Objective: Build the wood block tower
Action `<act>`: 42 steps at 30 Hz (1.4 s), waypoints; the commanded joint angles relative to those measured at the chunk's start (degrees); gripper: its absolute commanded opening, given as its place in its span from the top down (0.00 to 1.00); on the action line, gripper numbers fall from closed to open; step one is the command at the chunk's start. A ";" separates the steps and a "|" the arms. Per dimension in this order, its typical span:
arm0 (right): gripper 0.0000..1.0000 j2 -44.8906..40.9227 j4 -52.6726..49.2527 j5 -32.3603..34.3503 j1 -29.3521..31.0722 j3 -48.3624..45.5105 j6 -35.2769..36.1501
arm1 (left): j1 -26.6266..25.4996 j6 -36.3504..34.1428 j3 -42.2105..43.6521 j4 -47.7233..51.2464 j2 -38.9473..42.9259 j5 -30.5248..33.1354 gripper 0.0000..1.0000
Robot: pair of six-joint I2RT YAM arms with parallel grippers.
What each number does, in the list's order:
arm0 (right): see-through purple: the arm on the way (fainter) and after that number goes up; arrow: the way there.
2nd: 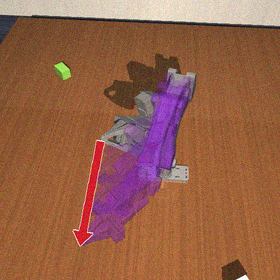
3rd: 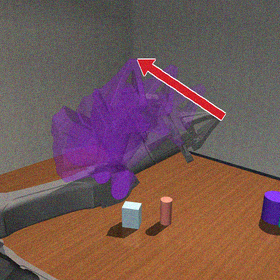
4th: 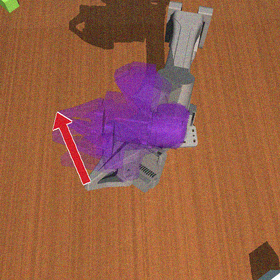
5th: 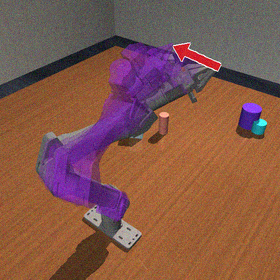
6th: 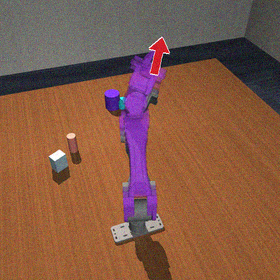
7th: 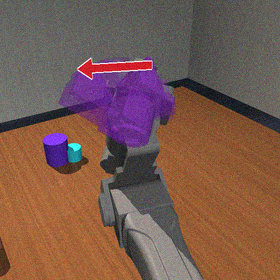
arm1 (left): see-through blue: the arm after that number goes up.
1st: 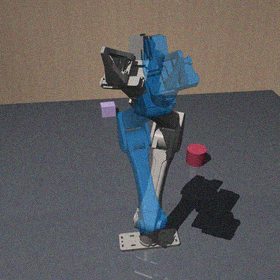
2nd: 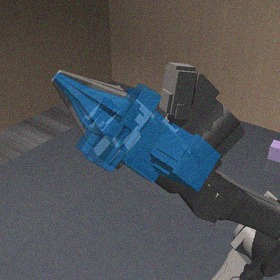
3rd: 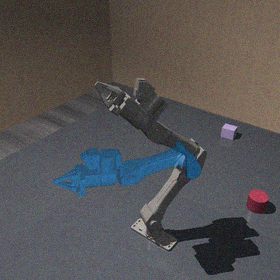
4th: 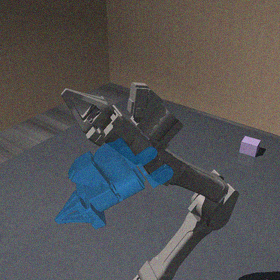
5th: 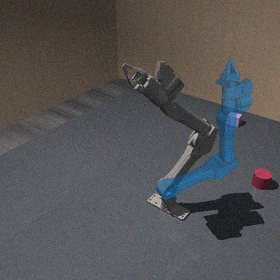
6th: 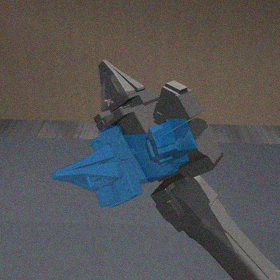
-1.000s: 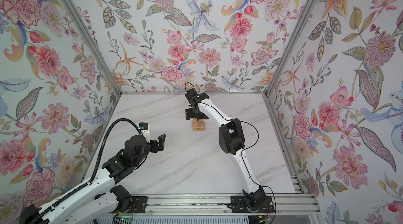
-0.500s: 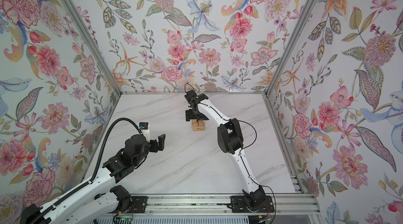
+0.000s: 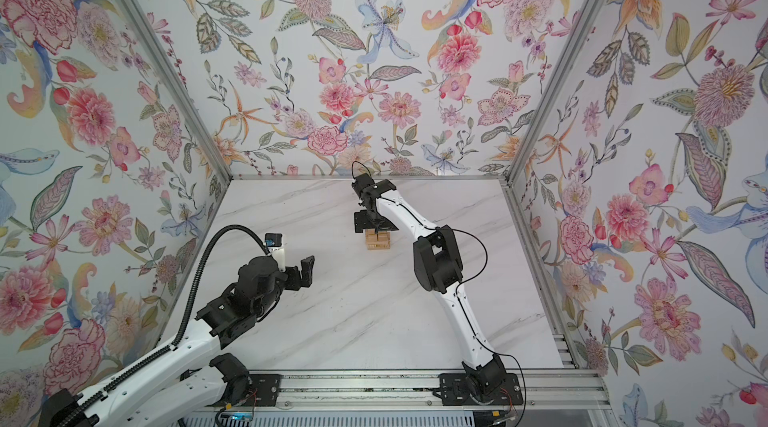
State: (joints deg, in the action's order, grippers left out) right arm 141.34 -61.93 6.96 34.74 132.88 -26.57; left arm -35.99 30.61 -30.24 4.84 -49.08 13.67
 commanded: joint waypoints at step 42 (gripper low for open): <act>0.01 -1.56 -1.35 1.08 -0.13 2.64 2.46 | 1.60 -0.37 0.28 -0.10 -0.12 -1.31 0.01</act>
State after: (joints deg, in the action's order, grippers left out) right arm 141.78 -61.91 6.96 34.33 133.95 -25.32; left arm -35.20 30.61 -30.11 4.84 -49.12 12.36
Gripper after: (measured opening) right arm 0.992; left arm 0.993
